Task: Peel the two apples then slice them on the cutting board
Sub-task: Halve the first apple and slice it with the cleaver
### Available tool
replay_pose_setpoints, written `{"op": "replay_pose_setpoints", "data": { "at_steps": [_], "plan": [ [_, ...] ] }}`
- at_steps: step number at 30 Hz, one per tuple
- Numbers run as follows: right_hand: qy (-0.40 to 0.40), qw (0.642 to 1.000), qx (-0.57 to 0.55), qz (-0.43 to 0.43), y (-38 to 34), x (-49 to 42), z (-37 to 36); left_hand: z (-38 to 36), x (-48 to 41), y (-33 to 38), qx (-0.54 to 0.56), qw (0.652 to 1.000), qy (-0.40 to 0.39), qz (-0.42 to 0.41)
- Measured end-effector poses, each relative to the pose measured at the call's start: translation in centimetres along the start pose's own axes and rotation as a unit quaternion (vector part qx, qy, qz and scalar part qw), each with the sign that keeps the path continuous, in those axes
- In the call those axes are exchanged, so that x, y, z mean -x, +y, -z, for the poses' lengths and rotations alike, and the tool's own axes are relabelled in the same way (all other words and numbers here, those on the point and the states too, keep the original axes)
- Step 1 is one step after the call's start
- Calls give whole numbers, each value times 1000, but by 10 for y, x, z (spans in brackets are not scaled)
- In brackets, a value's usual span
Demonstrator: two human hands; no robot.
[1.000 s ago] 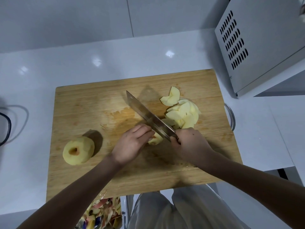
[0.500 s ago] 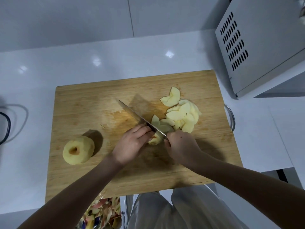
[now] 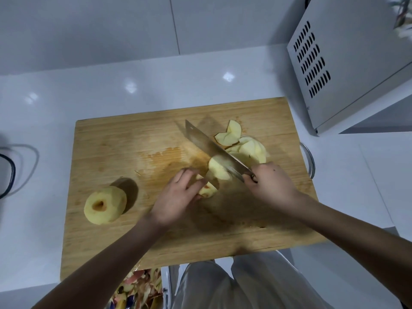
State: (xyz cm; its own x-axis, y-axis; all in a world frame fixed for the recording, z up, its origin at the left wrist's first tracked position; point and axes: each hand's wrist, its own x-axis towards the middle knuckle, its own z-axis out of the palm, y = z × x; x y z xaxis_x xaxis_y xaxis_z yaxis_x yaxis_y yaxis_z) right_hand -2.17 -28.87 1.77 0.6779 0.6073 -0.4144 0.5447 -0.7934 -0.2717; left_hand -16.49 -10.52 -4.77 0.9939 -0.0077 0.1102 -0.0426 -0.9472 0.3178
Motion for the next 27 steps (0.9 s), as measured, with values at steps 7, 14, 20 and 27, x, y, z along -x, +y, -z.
{"op": "replay_pose_setpoints", "data": {
  "at_steps": [7, 14, 20, 27],
  "plan": [
    [25, 996, -88, -5, 8, 7, 8, 2, -6, -1, -15, 999, -38, 1],
    [-81, 992, -85, 43, -9, 3, -11, 5, -4, 1, -2, 997, -68, 23],
    [-50, 997, -55, 30, 1, -9, 2, 5, -11, -2, 0, 997, -79, 2],
    [11, 996, -89, -8, 23, -14, 17, 3, -37, -2, -4, 997, -71, -40]
  ]
}}
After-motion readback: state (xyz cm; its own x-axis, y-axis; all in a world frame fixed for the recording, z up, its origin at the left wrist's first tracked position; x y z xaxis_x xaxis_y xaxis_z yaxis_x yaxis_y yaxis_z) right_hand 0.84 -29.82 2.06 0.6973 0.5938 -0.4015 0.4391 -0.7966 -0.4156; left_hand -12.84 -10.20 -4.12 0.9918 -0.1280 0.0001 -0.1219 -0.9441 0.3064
